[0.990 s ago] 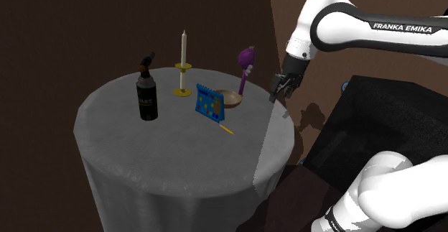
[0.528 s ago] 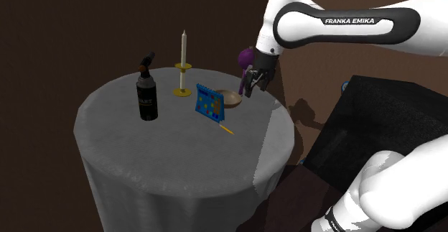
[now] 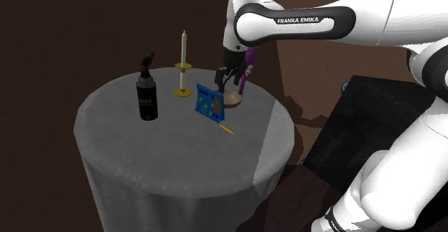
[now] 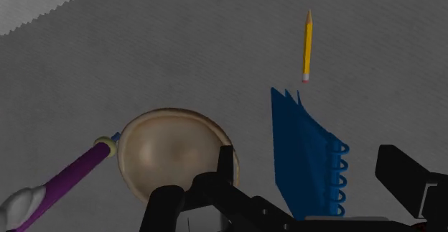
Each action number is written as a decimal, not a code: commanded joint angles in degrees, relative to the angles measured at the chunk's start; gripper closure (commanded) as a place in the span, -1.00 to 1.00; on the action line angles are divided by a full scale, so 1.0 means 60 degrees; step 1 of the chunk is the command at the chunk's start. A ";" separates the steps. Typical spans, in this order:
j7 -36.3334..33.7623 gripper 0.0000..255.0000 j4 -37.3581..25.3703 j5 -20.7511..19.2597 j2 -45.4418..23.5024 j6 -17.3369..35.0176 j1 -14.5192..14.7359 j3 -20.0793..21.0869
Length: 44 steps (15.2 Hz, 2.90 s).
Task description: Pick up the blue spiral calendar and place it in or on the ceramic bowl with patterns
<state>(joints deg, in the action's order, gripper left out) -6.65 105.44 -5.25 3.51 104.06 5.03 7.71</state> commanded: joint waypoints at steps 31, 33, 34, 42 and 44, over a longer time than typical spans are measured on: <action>-0.0095 1.00 -0.1629 -0.0818 -0.2257 0.0446 0.0356 0.0313; -0.0059 1.00 -0.1864 -0.0804 -0.2241 0.0198 0.0361 0.0317; -0.0042 1.00 -0.1985 -0.0798 -0.2237 0.0073 0.0364 0.0319; 0.0090 1.00 -0.3069 -0.0773 -0.2281 -0.0959 0.0399 0.0337; 0.0121 1.00 -0.3374 -0.0775 -0.2318 -0.1227 0.0411 0.0341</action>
<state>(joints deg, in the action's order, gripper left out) -6.05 86.16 -9.90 -10.29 97.53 7.48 9.76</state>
